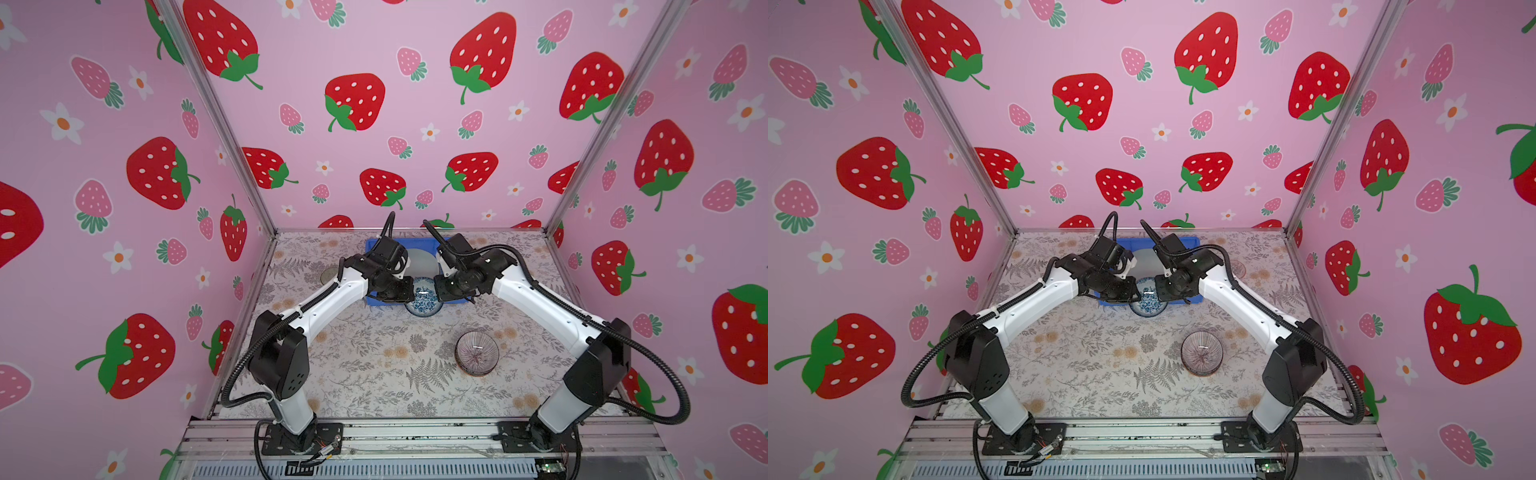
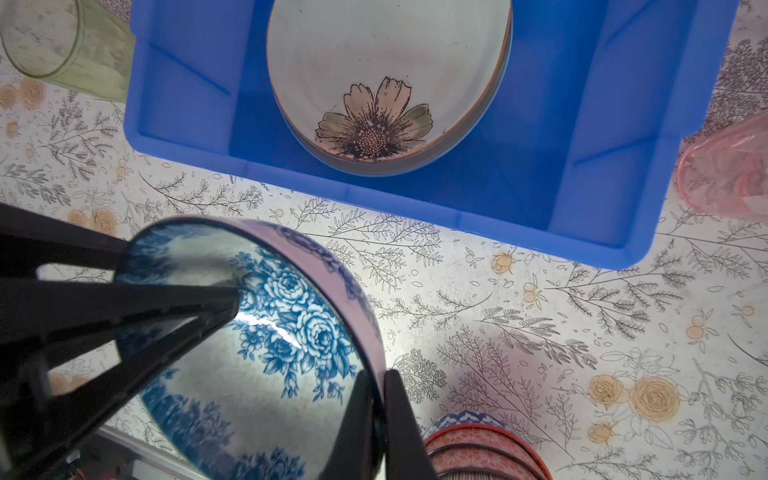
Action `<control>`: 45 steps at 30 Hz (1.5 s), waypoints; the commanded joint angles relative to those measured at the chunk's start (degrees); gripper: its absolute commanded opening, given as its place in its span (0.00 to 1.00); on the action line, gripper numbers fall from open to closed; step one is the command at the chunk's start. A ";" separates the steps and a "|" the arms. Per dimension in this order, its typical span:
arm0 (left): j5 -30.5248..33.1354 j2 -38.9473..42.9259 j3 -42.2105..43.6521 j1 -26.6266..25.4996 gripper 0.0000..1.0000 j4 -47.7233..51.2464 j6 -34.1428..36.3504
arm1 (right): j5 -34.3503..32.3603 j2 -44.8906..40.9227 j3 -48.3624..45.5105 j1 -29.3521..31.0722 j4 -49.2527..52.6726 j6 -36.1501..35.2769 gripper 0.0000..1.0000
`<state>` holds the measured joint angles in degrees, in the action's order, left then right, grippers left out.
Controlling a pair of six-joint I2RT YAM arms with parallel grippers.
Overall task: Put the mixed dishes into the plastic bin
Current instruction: 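Grasp the bowl rim with the left gripper while the right gripper releases and withdraws, then lower the blue-and-white bowl onto the green flower plate with the left gripper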
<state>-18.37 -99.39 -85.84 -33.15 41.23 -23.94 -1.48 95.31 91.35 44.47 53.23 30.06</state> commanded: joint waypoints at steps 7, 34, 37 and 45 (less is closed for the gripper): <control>1.15 0.67 -0.82 -0.24 0.00 1.92 0.83 | 0.83 1.63 2.43 0.64 -0.46 -0.53 0.05; 13.34 -16.86 -32.91 2.59 0.00 14.94 -2.12 | 6.02 -21.86 -13.85 -13.23 -5.67 -6.39 0.83; 13.67 -23.17 -42.29 3.87 0.00 17.81 -4.20 | 6.13 -25.19 -16.44 -14.59 -4.88 -7.32 1.00; 10.87 -33.69 -50.17 7.45 0.00 15.05 -9.83 | 6.43 -32.15 -21.20 -16.65 -3.45 -8.83 0.99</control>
<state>-6.28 -132.14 -133.49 -26.70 56.60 -30.06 4.56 65.14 71.02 28.45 48.07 23.14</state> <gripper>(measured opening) 0.119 0.992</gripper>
